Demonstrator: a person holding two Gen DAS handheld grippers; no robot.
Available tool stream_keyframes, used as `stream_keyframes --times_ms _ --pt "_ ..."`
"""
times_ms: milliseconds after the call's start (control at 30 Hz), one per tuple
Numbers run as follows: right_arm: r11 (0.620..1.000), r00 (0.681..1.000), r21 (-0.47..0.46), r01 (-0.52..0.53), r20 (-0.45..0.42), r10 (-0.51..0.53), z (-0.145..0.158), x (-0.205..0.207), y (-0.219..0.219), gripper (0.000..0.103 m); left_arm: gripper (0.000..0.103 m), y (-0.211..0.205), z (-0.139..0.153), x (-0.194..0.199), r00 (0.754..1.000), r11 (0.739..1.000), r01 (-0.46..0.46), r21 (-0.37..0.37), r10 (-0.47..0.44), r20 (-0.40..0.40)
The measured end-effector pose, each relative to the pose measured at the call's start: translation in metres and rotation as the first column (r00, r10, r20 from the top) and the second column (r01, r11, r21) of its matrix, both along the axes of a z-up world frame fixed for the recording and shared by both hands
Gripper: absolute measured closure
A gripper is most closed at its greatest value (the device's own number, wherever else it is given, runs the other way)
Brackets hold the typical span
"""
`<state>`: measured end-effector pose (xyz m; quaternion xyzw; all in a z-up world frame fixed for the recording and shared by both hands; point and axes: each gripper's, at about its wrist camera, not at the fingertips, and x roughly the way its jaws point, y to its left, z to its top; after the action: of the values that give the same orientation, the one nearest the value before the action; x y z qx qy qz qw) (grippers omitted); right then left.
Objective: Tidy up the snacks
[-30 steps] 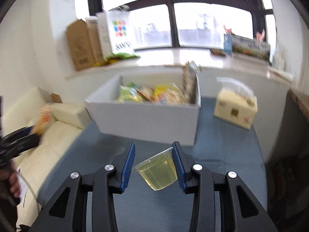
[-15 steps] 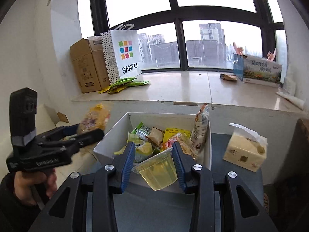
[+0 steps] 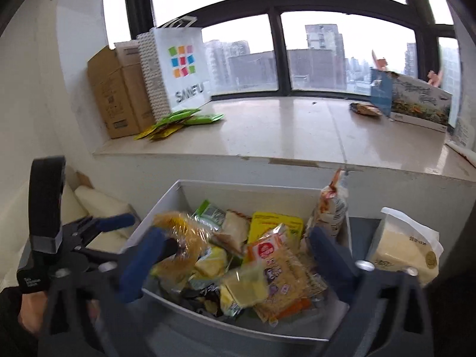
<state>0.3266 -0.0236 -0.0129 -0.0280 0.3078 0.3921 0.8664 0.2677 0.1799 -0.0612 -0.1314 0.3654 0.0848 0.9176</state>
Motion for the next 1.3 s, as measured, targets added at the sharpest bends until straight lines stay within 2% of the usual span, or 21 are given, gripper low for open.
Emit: stream_keyframes --times_ms 133,167,233,300,400,500,567,600,700,767,867,967,1067,1233,1300 --pt "1.0 1.0 -0.002 0.028 -0.012 -0.028 0.0 -0.001 -0.008 0.0 0.0 -0.002 0.002 -0.014 0.999 1.0 0.013 -0.009 -0.013 0.032" --pt "0.999 0.999 -0.011 0.036 -0.004 -0.036 0.001 -0.003 -0.01 0.0 0.0 -0.006 0.005 -0.019 0.999 1.0 0.006 0.025 -0.007 0.043" --pt "0.998 0.998 -0.019 0.053 0.045 -0.052 0.006 -0.014 -0.015 0.0 0.0 -0.021 0.013 -0.031 0.998 0.989 -0.01 0.144 0.0 0.069" --pt "0.999 0.993 -0.024 0.046 0.112 -0.043 0.013 -0.031 -0.02 0.0 0.0 -0.032 0.026 -0.046 0.993 0.981 -0.022 0.194 -0.002 0.121" --pt "0.997 0.973 -0.05 0.056 0.225 -0.043 0.023 -0.058 -0.029 0.0 0.0 -0.045 0.046 -0.079 0.974 0.989 0.013 0.15 -0.047 0.22" --pt "0.994 0.953 -0.052 0.095 0.292 -0.076 0.031 -0.08 -0.044 0.0 0.0 -0.046 0.062 -0.107 0.964 0.998 0.001 0.066 -0.019 0.265" --pt "0.995 0.953 0.001 0.101 0.289 -0.097 0.038 -0.093 -0.063 0.0 0.0 -0.045 0.07 -0.124 0.958 1.0 0.016 0.017 -0.02 0.285" --pt "0.995 0.955 0.019 0.102 0.28 -0.103 0.041 -0.097 -0.069 0.0 0.0 -0.046 0.074 -0.132 0.956 1.0 0.017 0.018 -0.021 0.293" --pt "0.992 0.963 0.026 0.125 0.239 -0.127 0.046 -0.109 -0.086 0.0 0.0 -0.062 0.086 -0.16 0.95 0.996 -0.001 0.084 -0.025 0.311" --pt "0.994 0.962 0.03 0.106 0.248 -0.11 0.047 -0.125 -0.097 0.0 0.0 -0.079 0.092 -0.178 0.948 0.99 -0.009 0.143 -0.037 0.315" --pt "0.992 0.964 0.042 0.116 0.237 -0.122 0.047 -0.147 -0.113 0.0 0.0 -0.105 0.094 -0.201 0.953 0.978 0.025 0.206 -0.086 0.291" --pt "0.99 0.964 0.055 0.127 0.228 -0.136 0.043 -0.169 -0.129 0.0 0.0 -0.121 0.09 -0.217 0.966 0.983 0.053 0.173 -0.094 0.24" --pt "0.984 0.962 0.041 0.171 0.207 -0.176 0.039 -0.186 -0.143 0.0 0.0 -0.134 0.082 -0.235 0.965 0.988 0.062 0.142 -0.096 0.246" --pt "0.982 0.972 0.043 0.183 0.14 -0.187 0.034 -0.207 -0.164 0.0 0.0 -0.147 0.068 -0.249 0.972 0.993 0.083 0.087 -0.1 0.214" --pt "0.984 0.978 0.059 0.171 0.114 -0.177 0.032 -0.213 -0.17 0.0 0.0 -0.152 0.069 -0.25 0.972 0.992 0.087 0.087 -0.104 0.213"
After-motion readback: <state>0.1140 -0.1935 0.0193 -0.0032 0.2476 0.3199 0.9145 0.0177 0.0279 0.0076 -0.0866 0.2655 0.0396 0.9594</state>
